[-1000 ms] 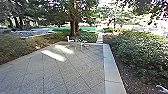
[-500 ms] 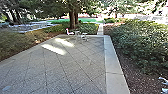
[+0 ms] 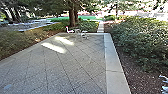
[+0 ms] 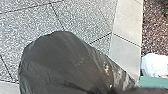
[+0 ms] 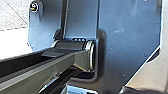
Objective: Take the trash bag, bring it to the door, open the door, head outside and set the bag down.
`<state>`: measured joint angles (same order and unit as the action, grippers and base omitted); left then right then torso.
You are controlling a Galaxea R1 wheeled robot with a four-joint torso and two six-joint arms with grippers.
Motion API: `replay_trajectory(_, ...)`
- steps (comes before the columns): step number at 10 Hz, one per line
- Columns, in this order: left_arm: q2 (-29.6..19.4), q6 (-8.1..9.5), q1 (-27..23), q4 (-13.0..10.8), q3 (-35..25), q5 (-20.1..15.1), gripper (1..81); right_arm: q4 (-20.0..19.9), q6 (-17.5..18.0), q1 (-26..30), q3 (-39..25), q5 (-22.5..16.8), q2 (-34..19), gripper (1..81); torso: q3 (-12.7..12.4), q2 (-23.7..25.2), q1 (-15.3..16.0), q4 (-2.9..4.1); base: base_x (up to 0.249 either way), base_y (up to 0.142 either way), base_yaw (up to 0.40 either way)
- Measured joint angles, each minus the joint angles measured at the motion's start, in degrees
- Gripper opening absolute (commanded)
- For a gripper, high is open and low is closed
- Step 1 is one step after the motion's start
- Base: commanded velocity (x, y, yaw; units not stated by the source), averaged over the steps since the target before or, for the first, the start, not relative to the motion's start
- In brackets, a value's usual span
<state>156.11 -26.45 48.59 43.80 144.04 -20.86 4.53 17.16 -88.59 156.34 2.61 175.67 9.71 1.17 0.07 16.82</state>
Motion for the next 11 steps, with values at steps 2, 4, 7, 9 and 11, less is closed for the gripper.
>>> replay_trajectory(2,0.1,0.16,-4.7,1.0,3.8,-4.8,1.0,0.0,0.0,0.0,0.0,0.0,0.0,81.1,0.0,0.0,0.0,0.0,0.0,0.0,0.0)
replay_trajectory(4,0.1,0.16,-9.8,1.5,6.9,-9.2,1.0,0.0,0.0,0.0,0.0,0.0,0.0,81.1,0.0,0.0,0.0,0.0,0.0,0.0,0.0)
replay_trajectory(7,-0.1,-0.61,-12.8,2.0,9.5,-13.0,81.1,0.0,0.0,0.0,0.0,0.0,0.0,81.1,0.1,0.0,0.0,0.0,0.0,0.0,0.0)
replay_trajectory(9,0.0,0.57,-12.3,2.5,9.5,-13.9,81.1,0.0,0.0,0.0,0.0,0.0,0.0,81.1,0.1,0.0,0.0,0.0,0.0,0.0,0.0)
replay_trajectory(11,0.1,0.57,-12.2,2.5,9.5,-13.9,81.1,0.0,0.0,0.0,0.0,0.0,0.0,81.1,0.1,0.0,0.0,0.0,0.0,0.0,0.0)
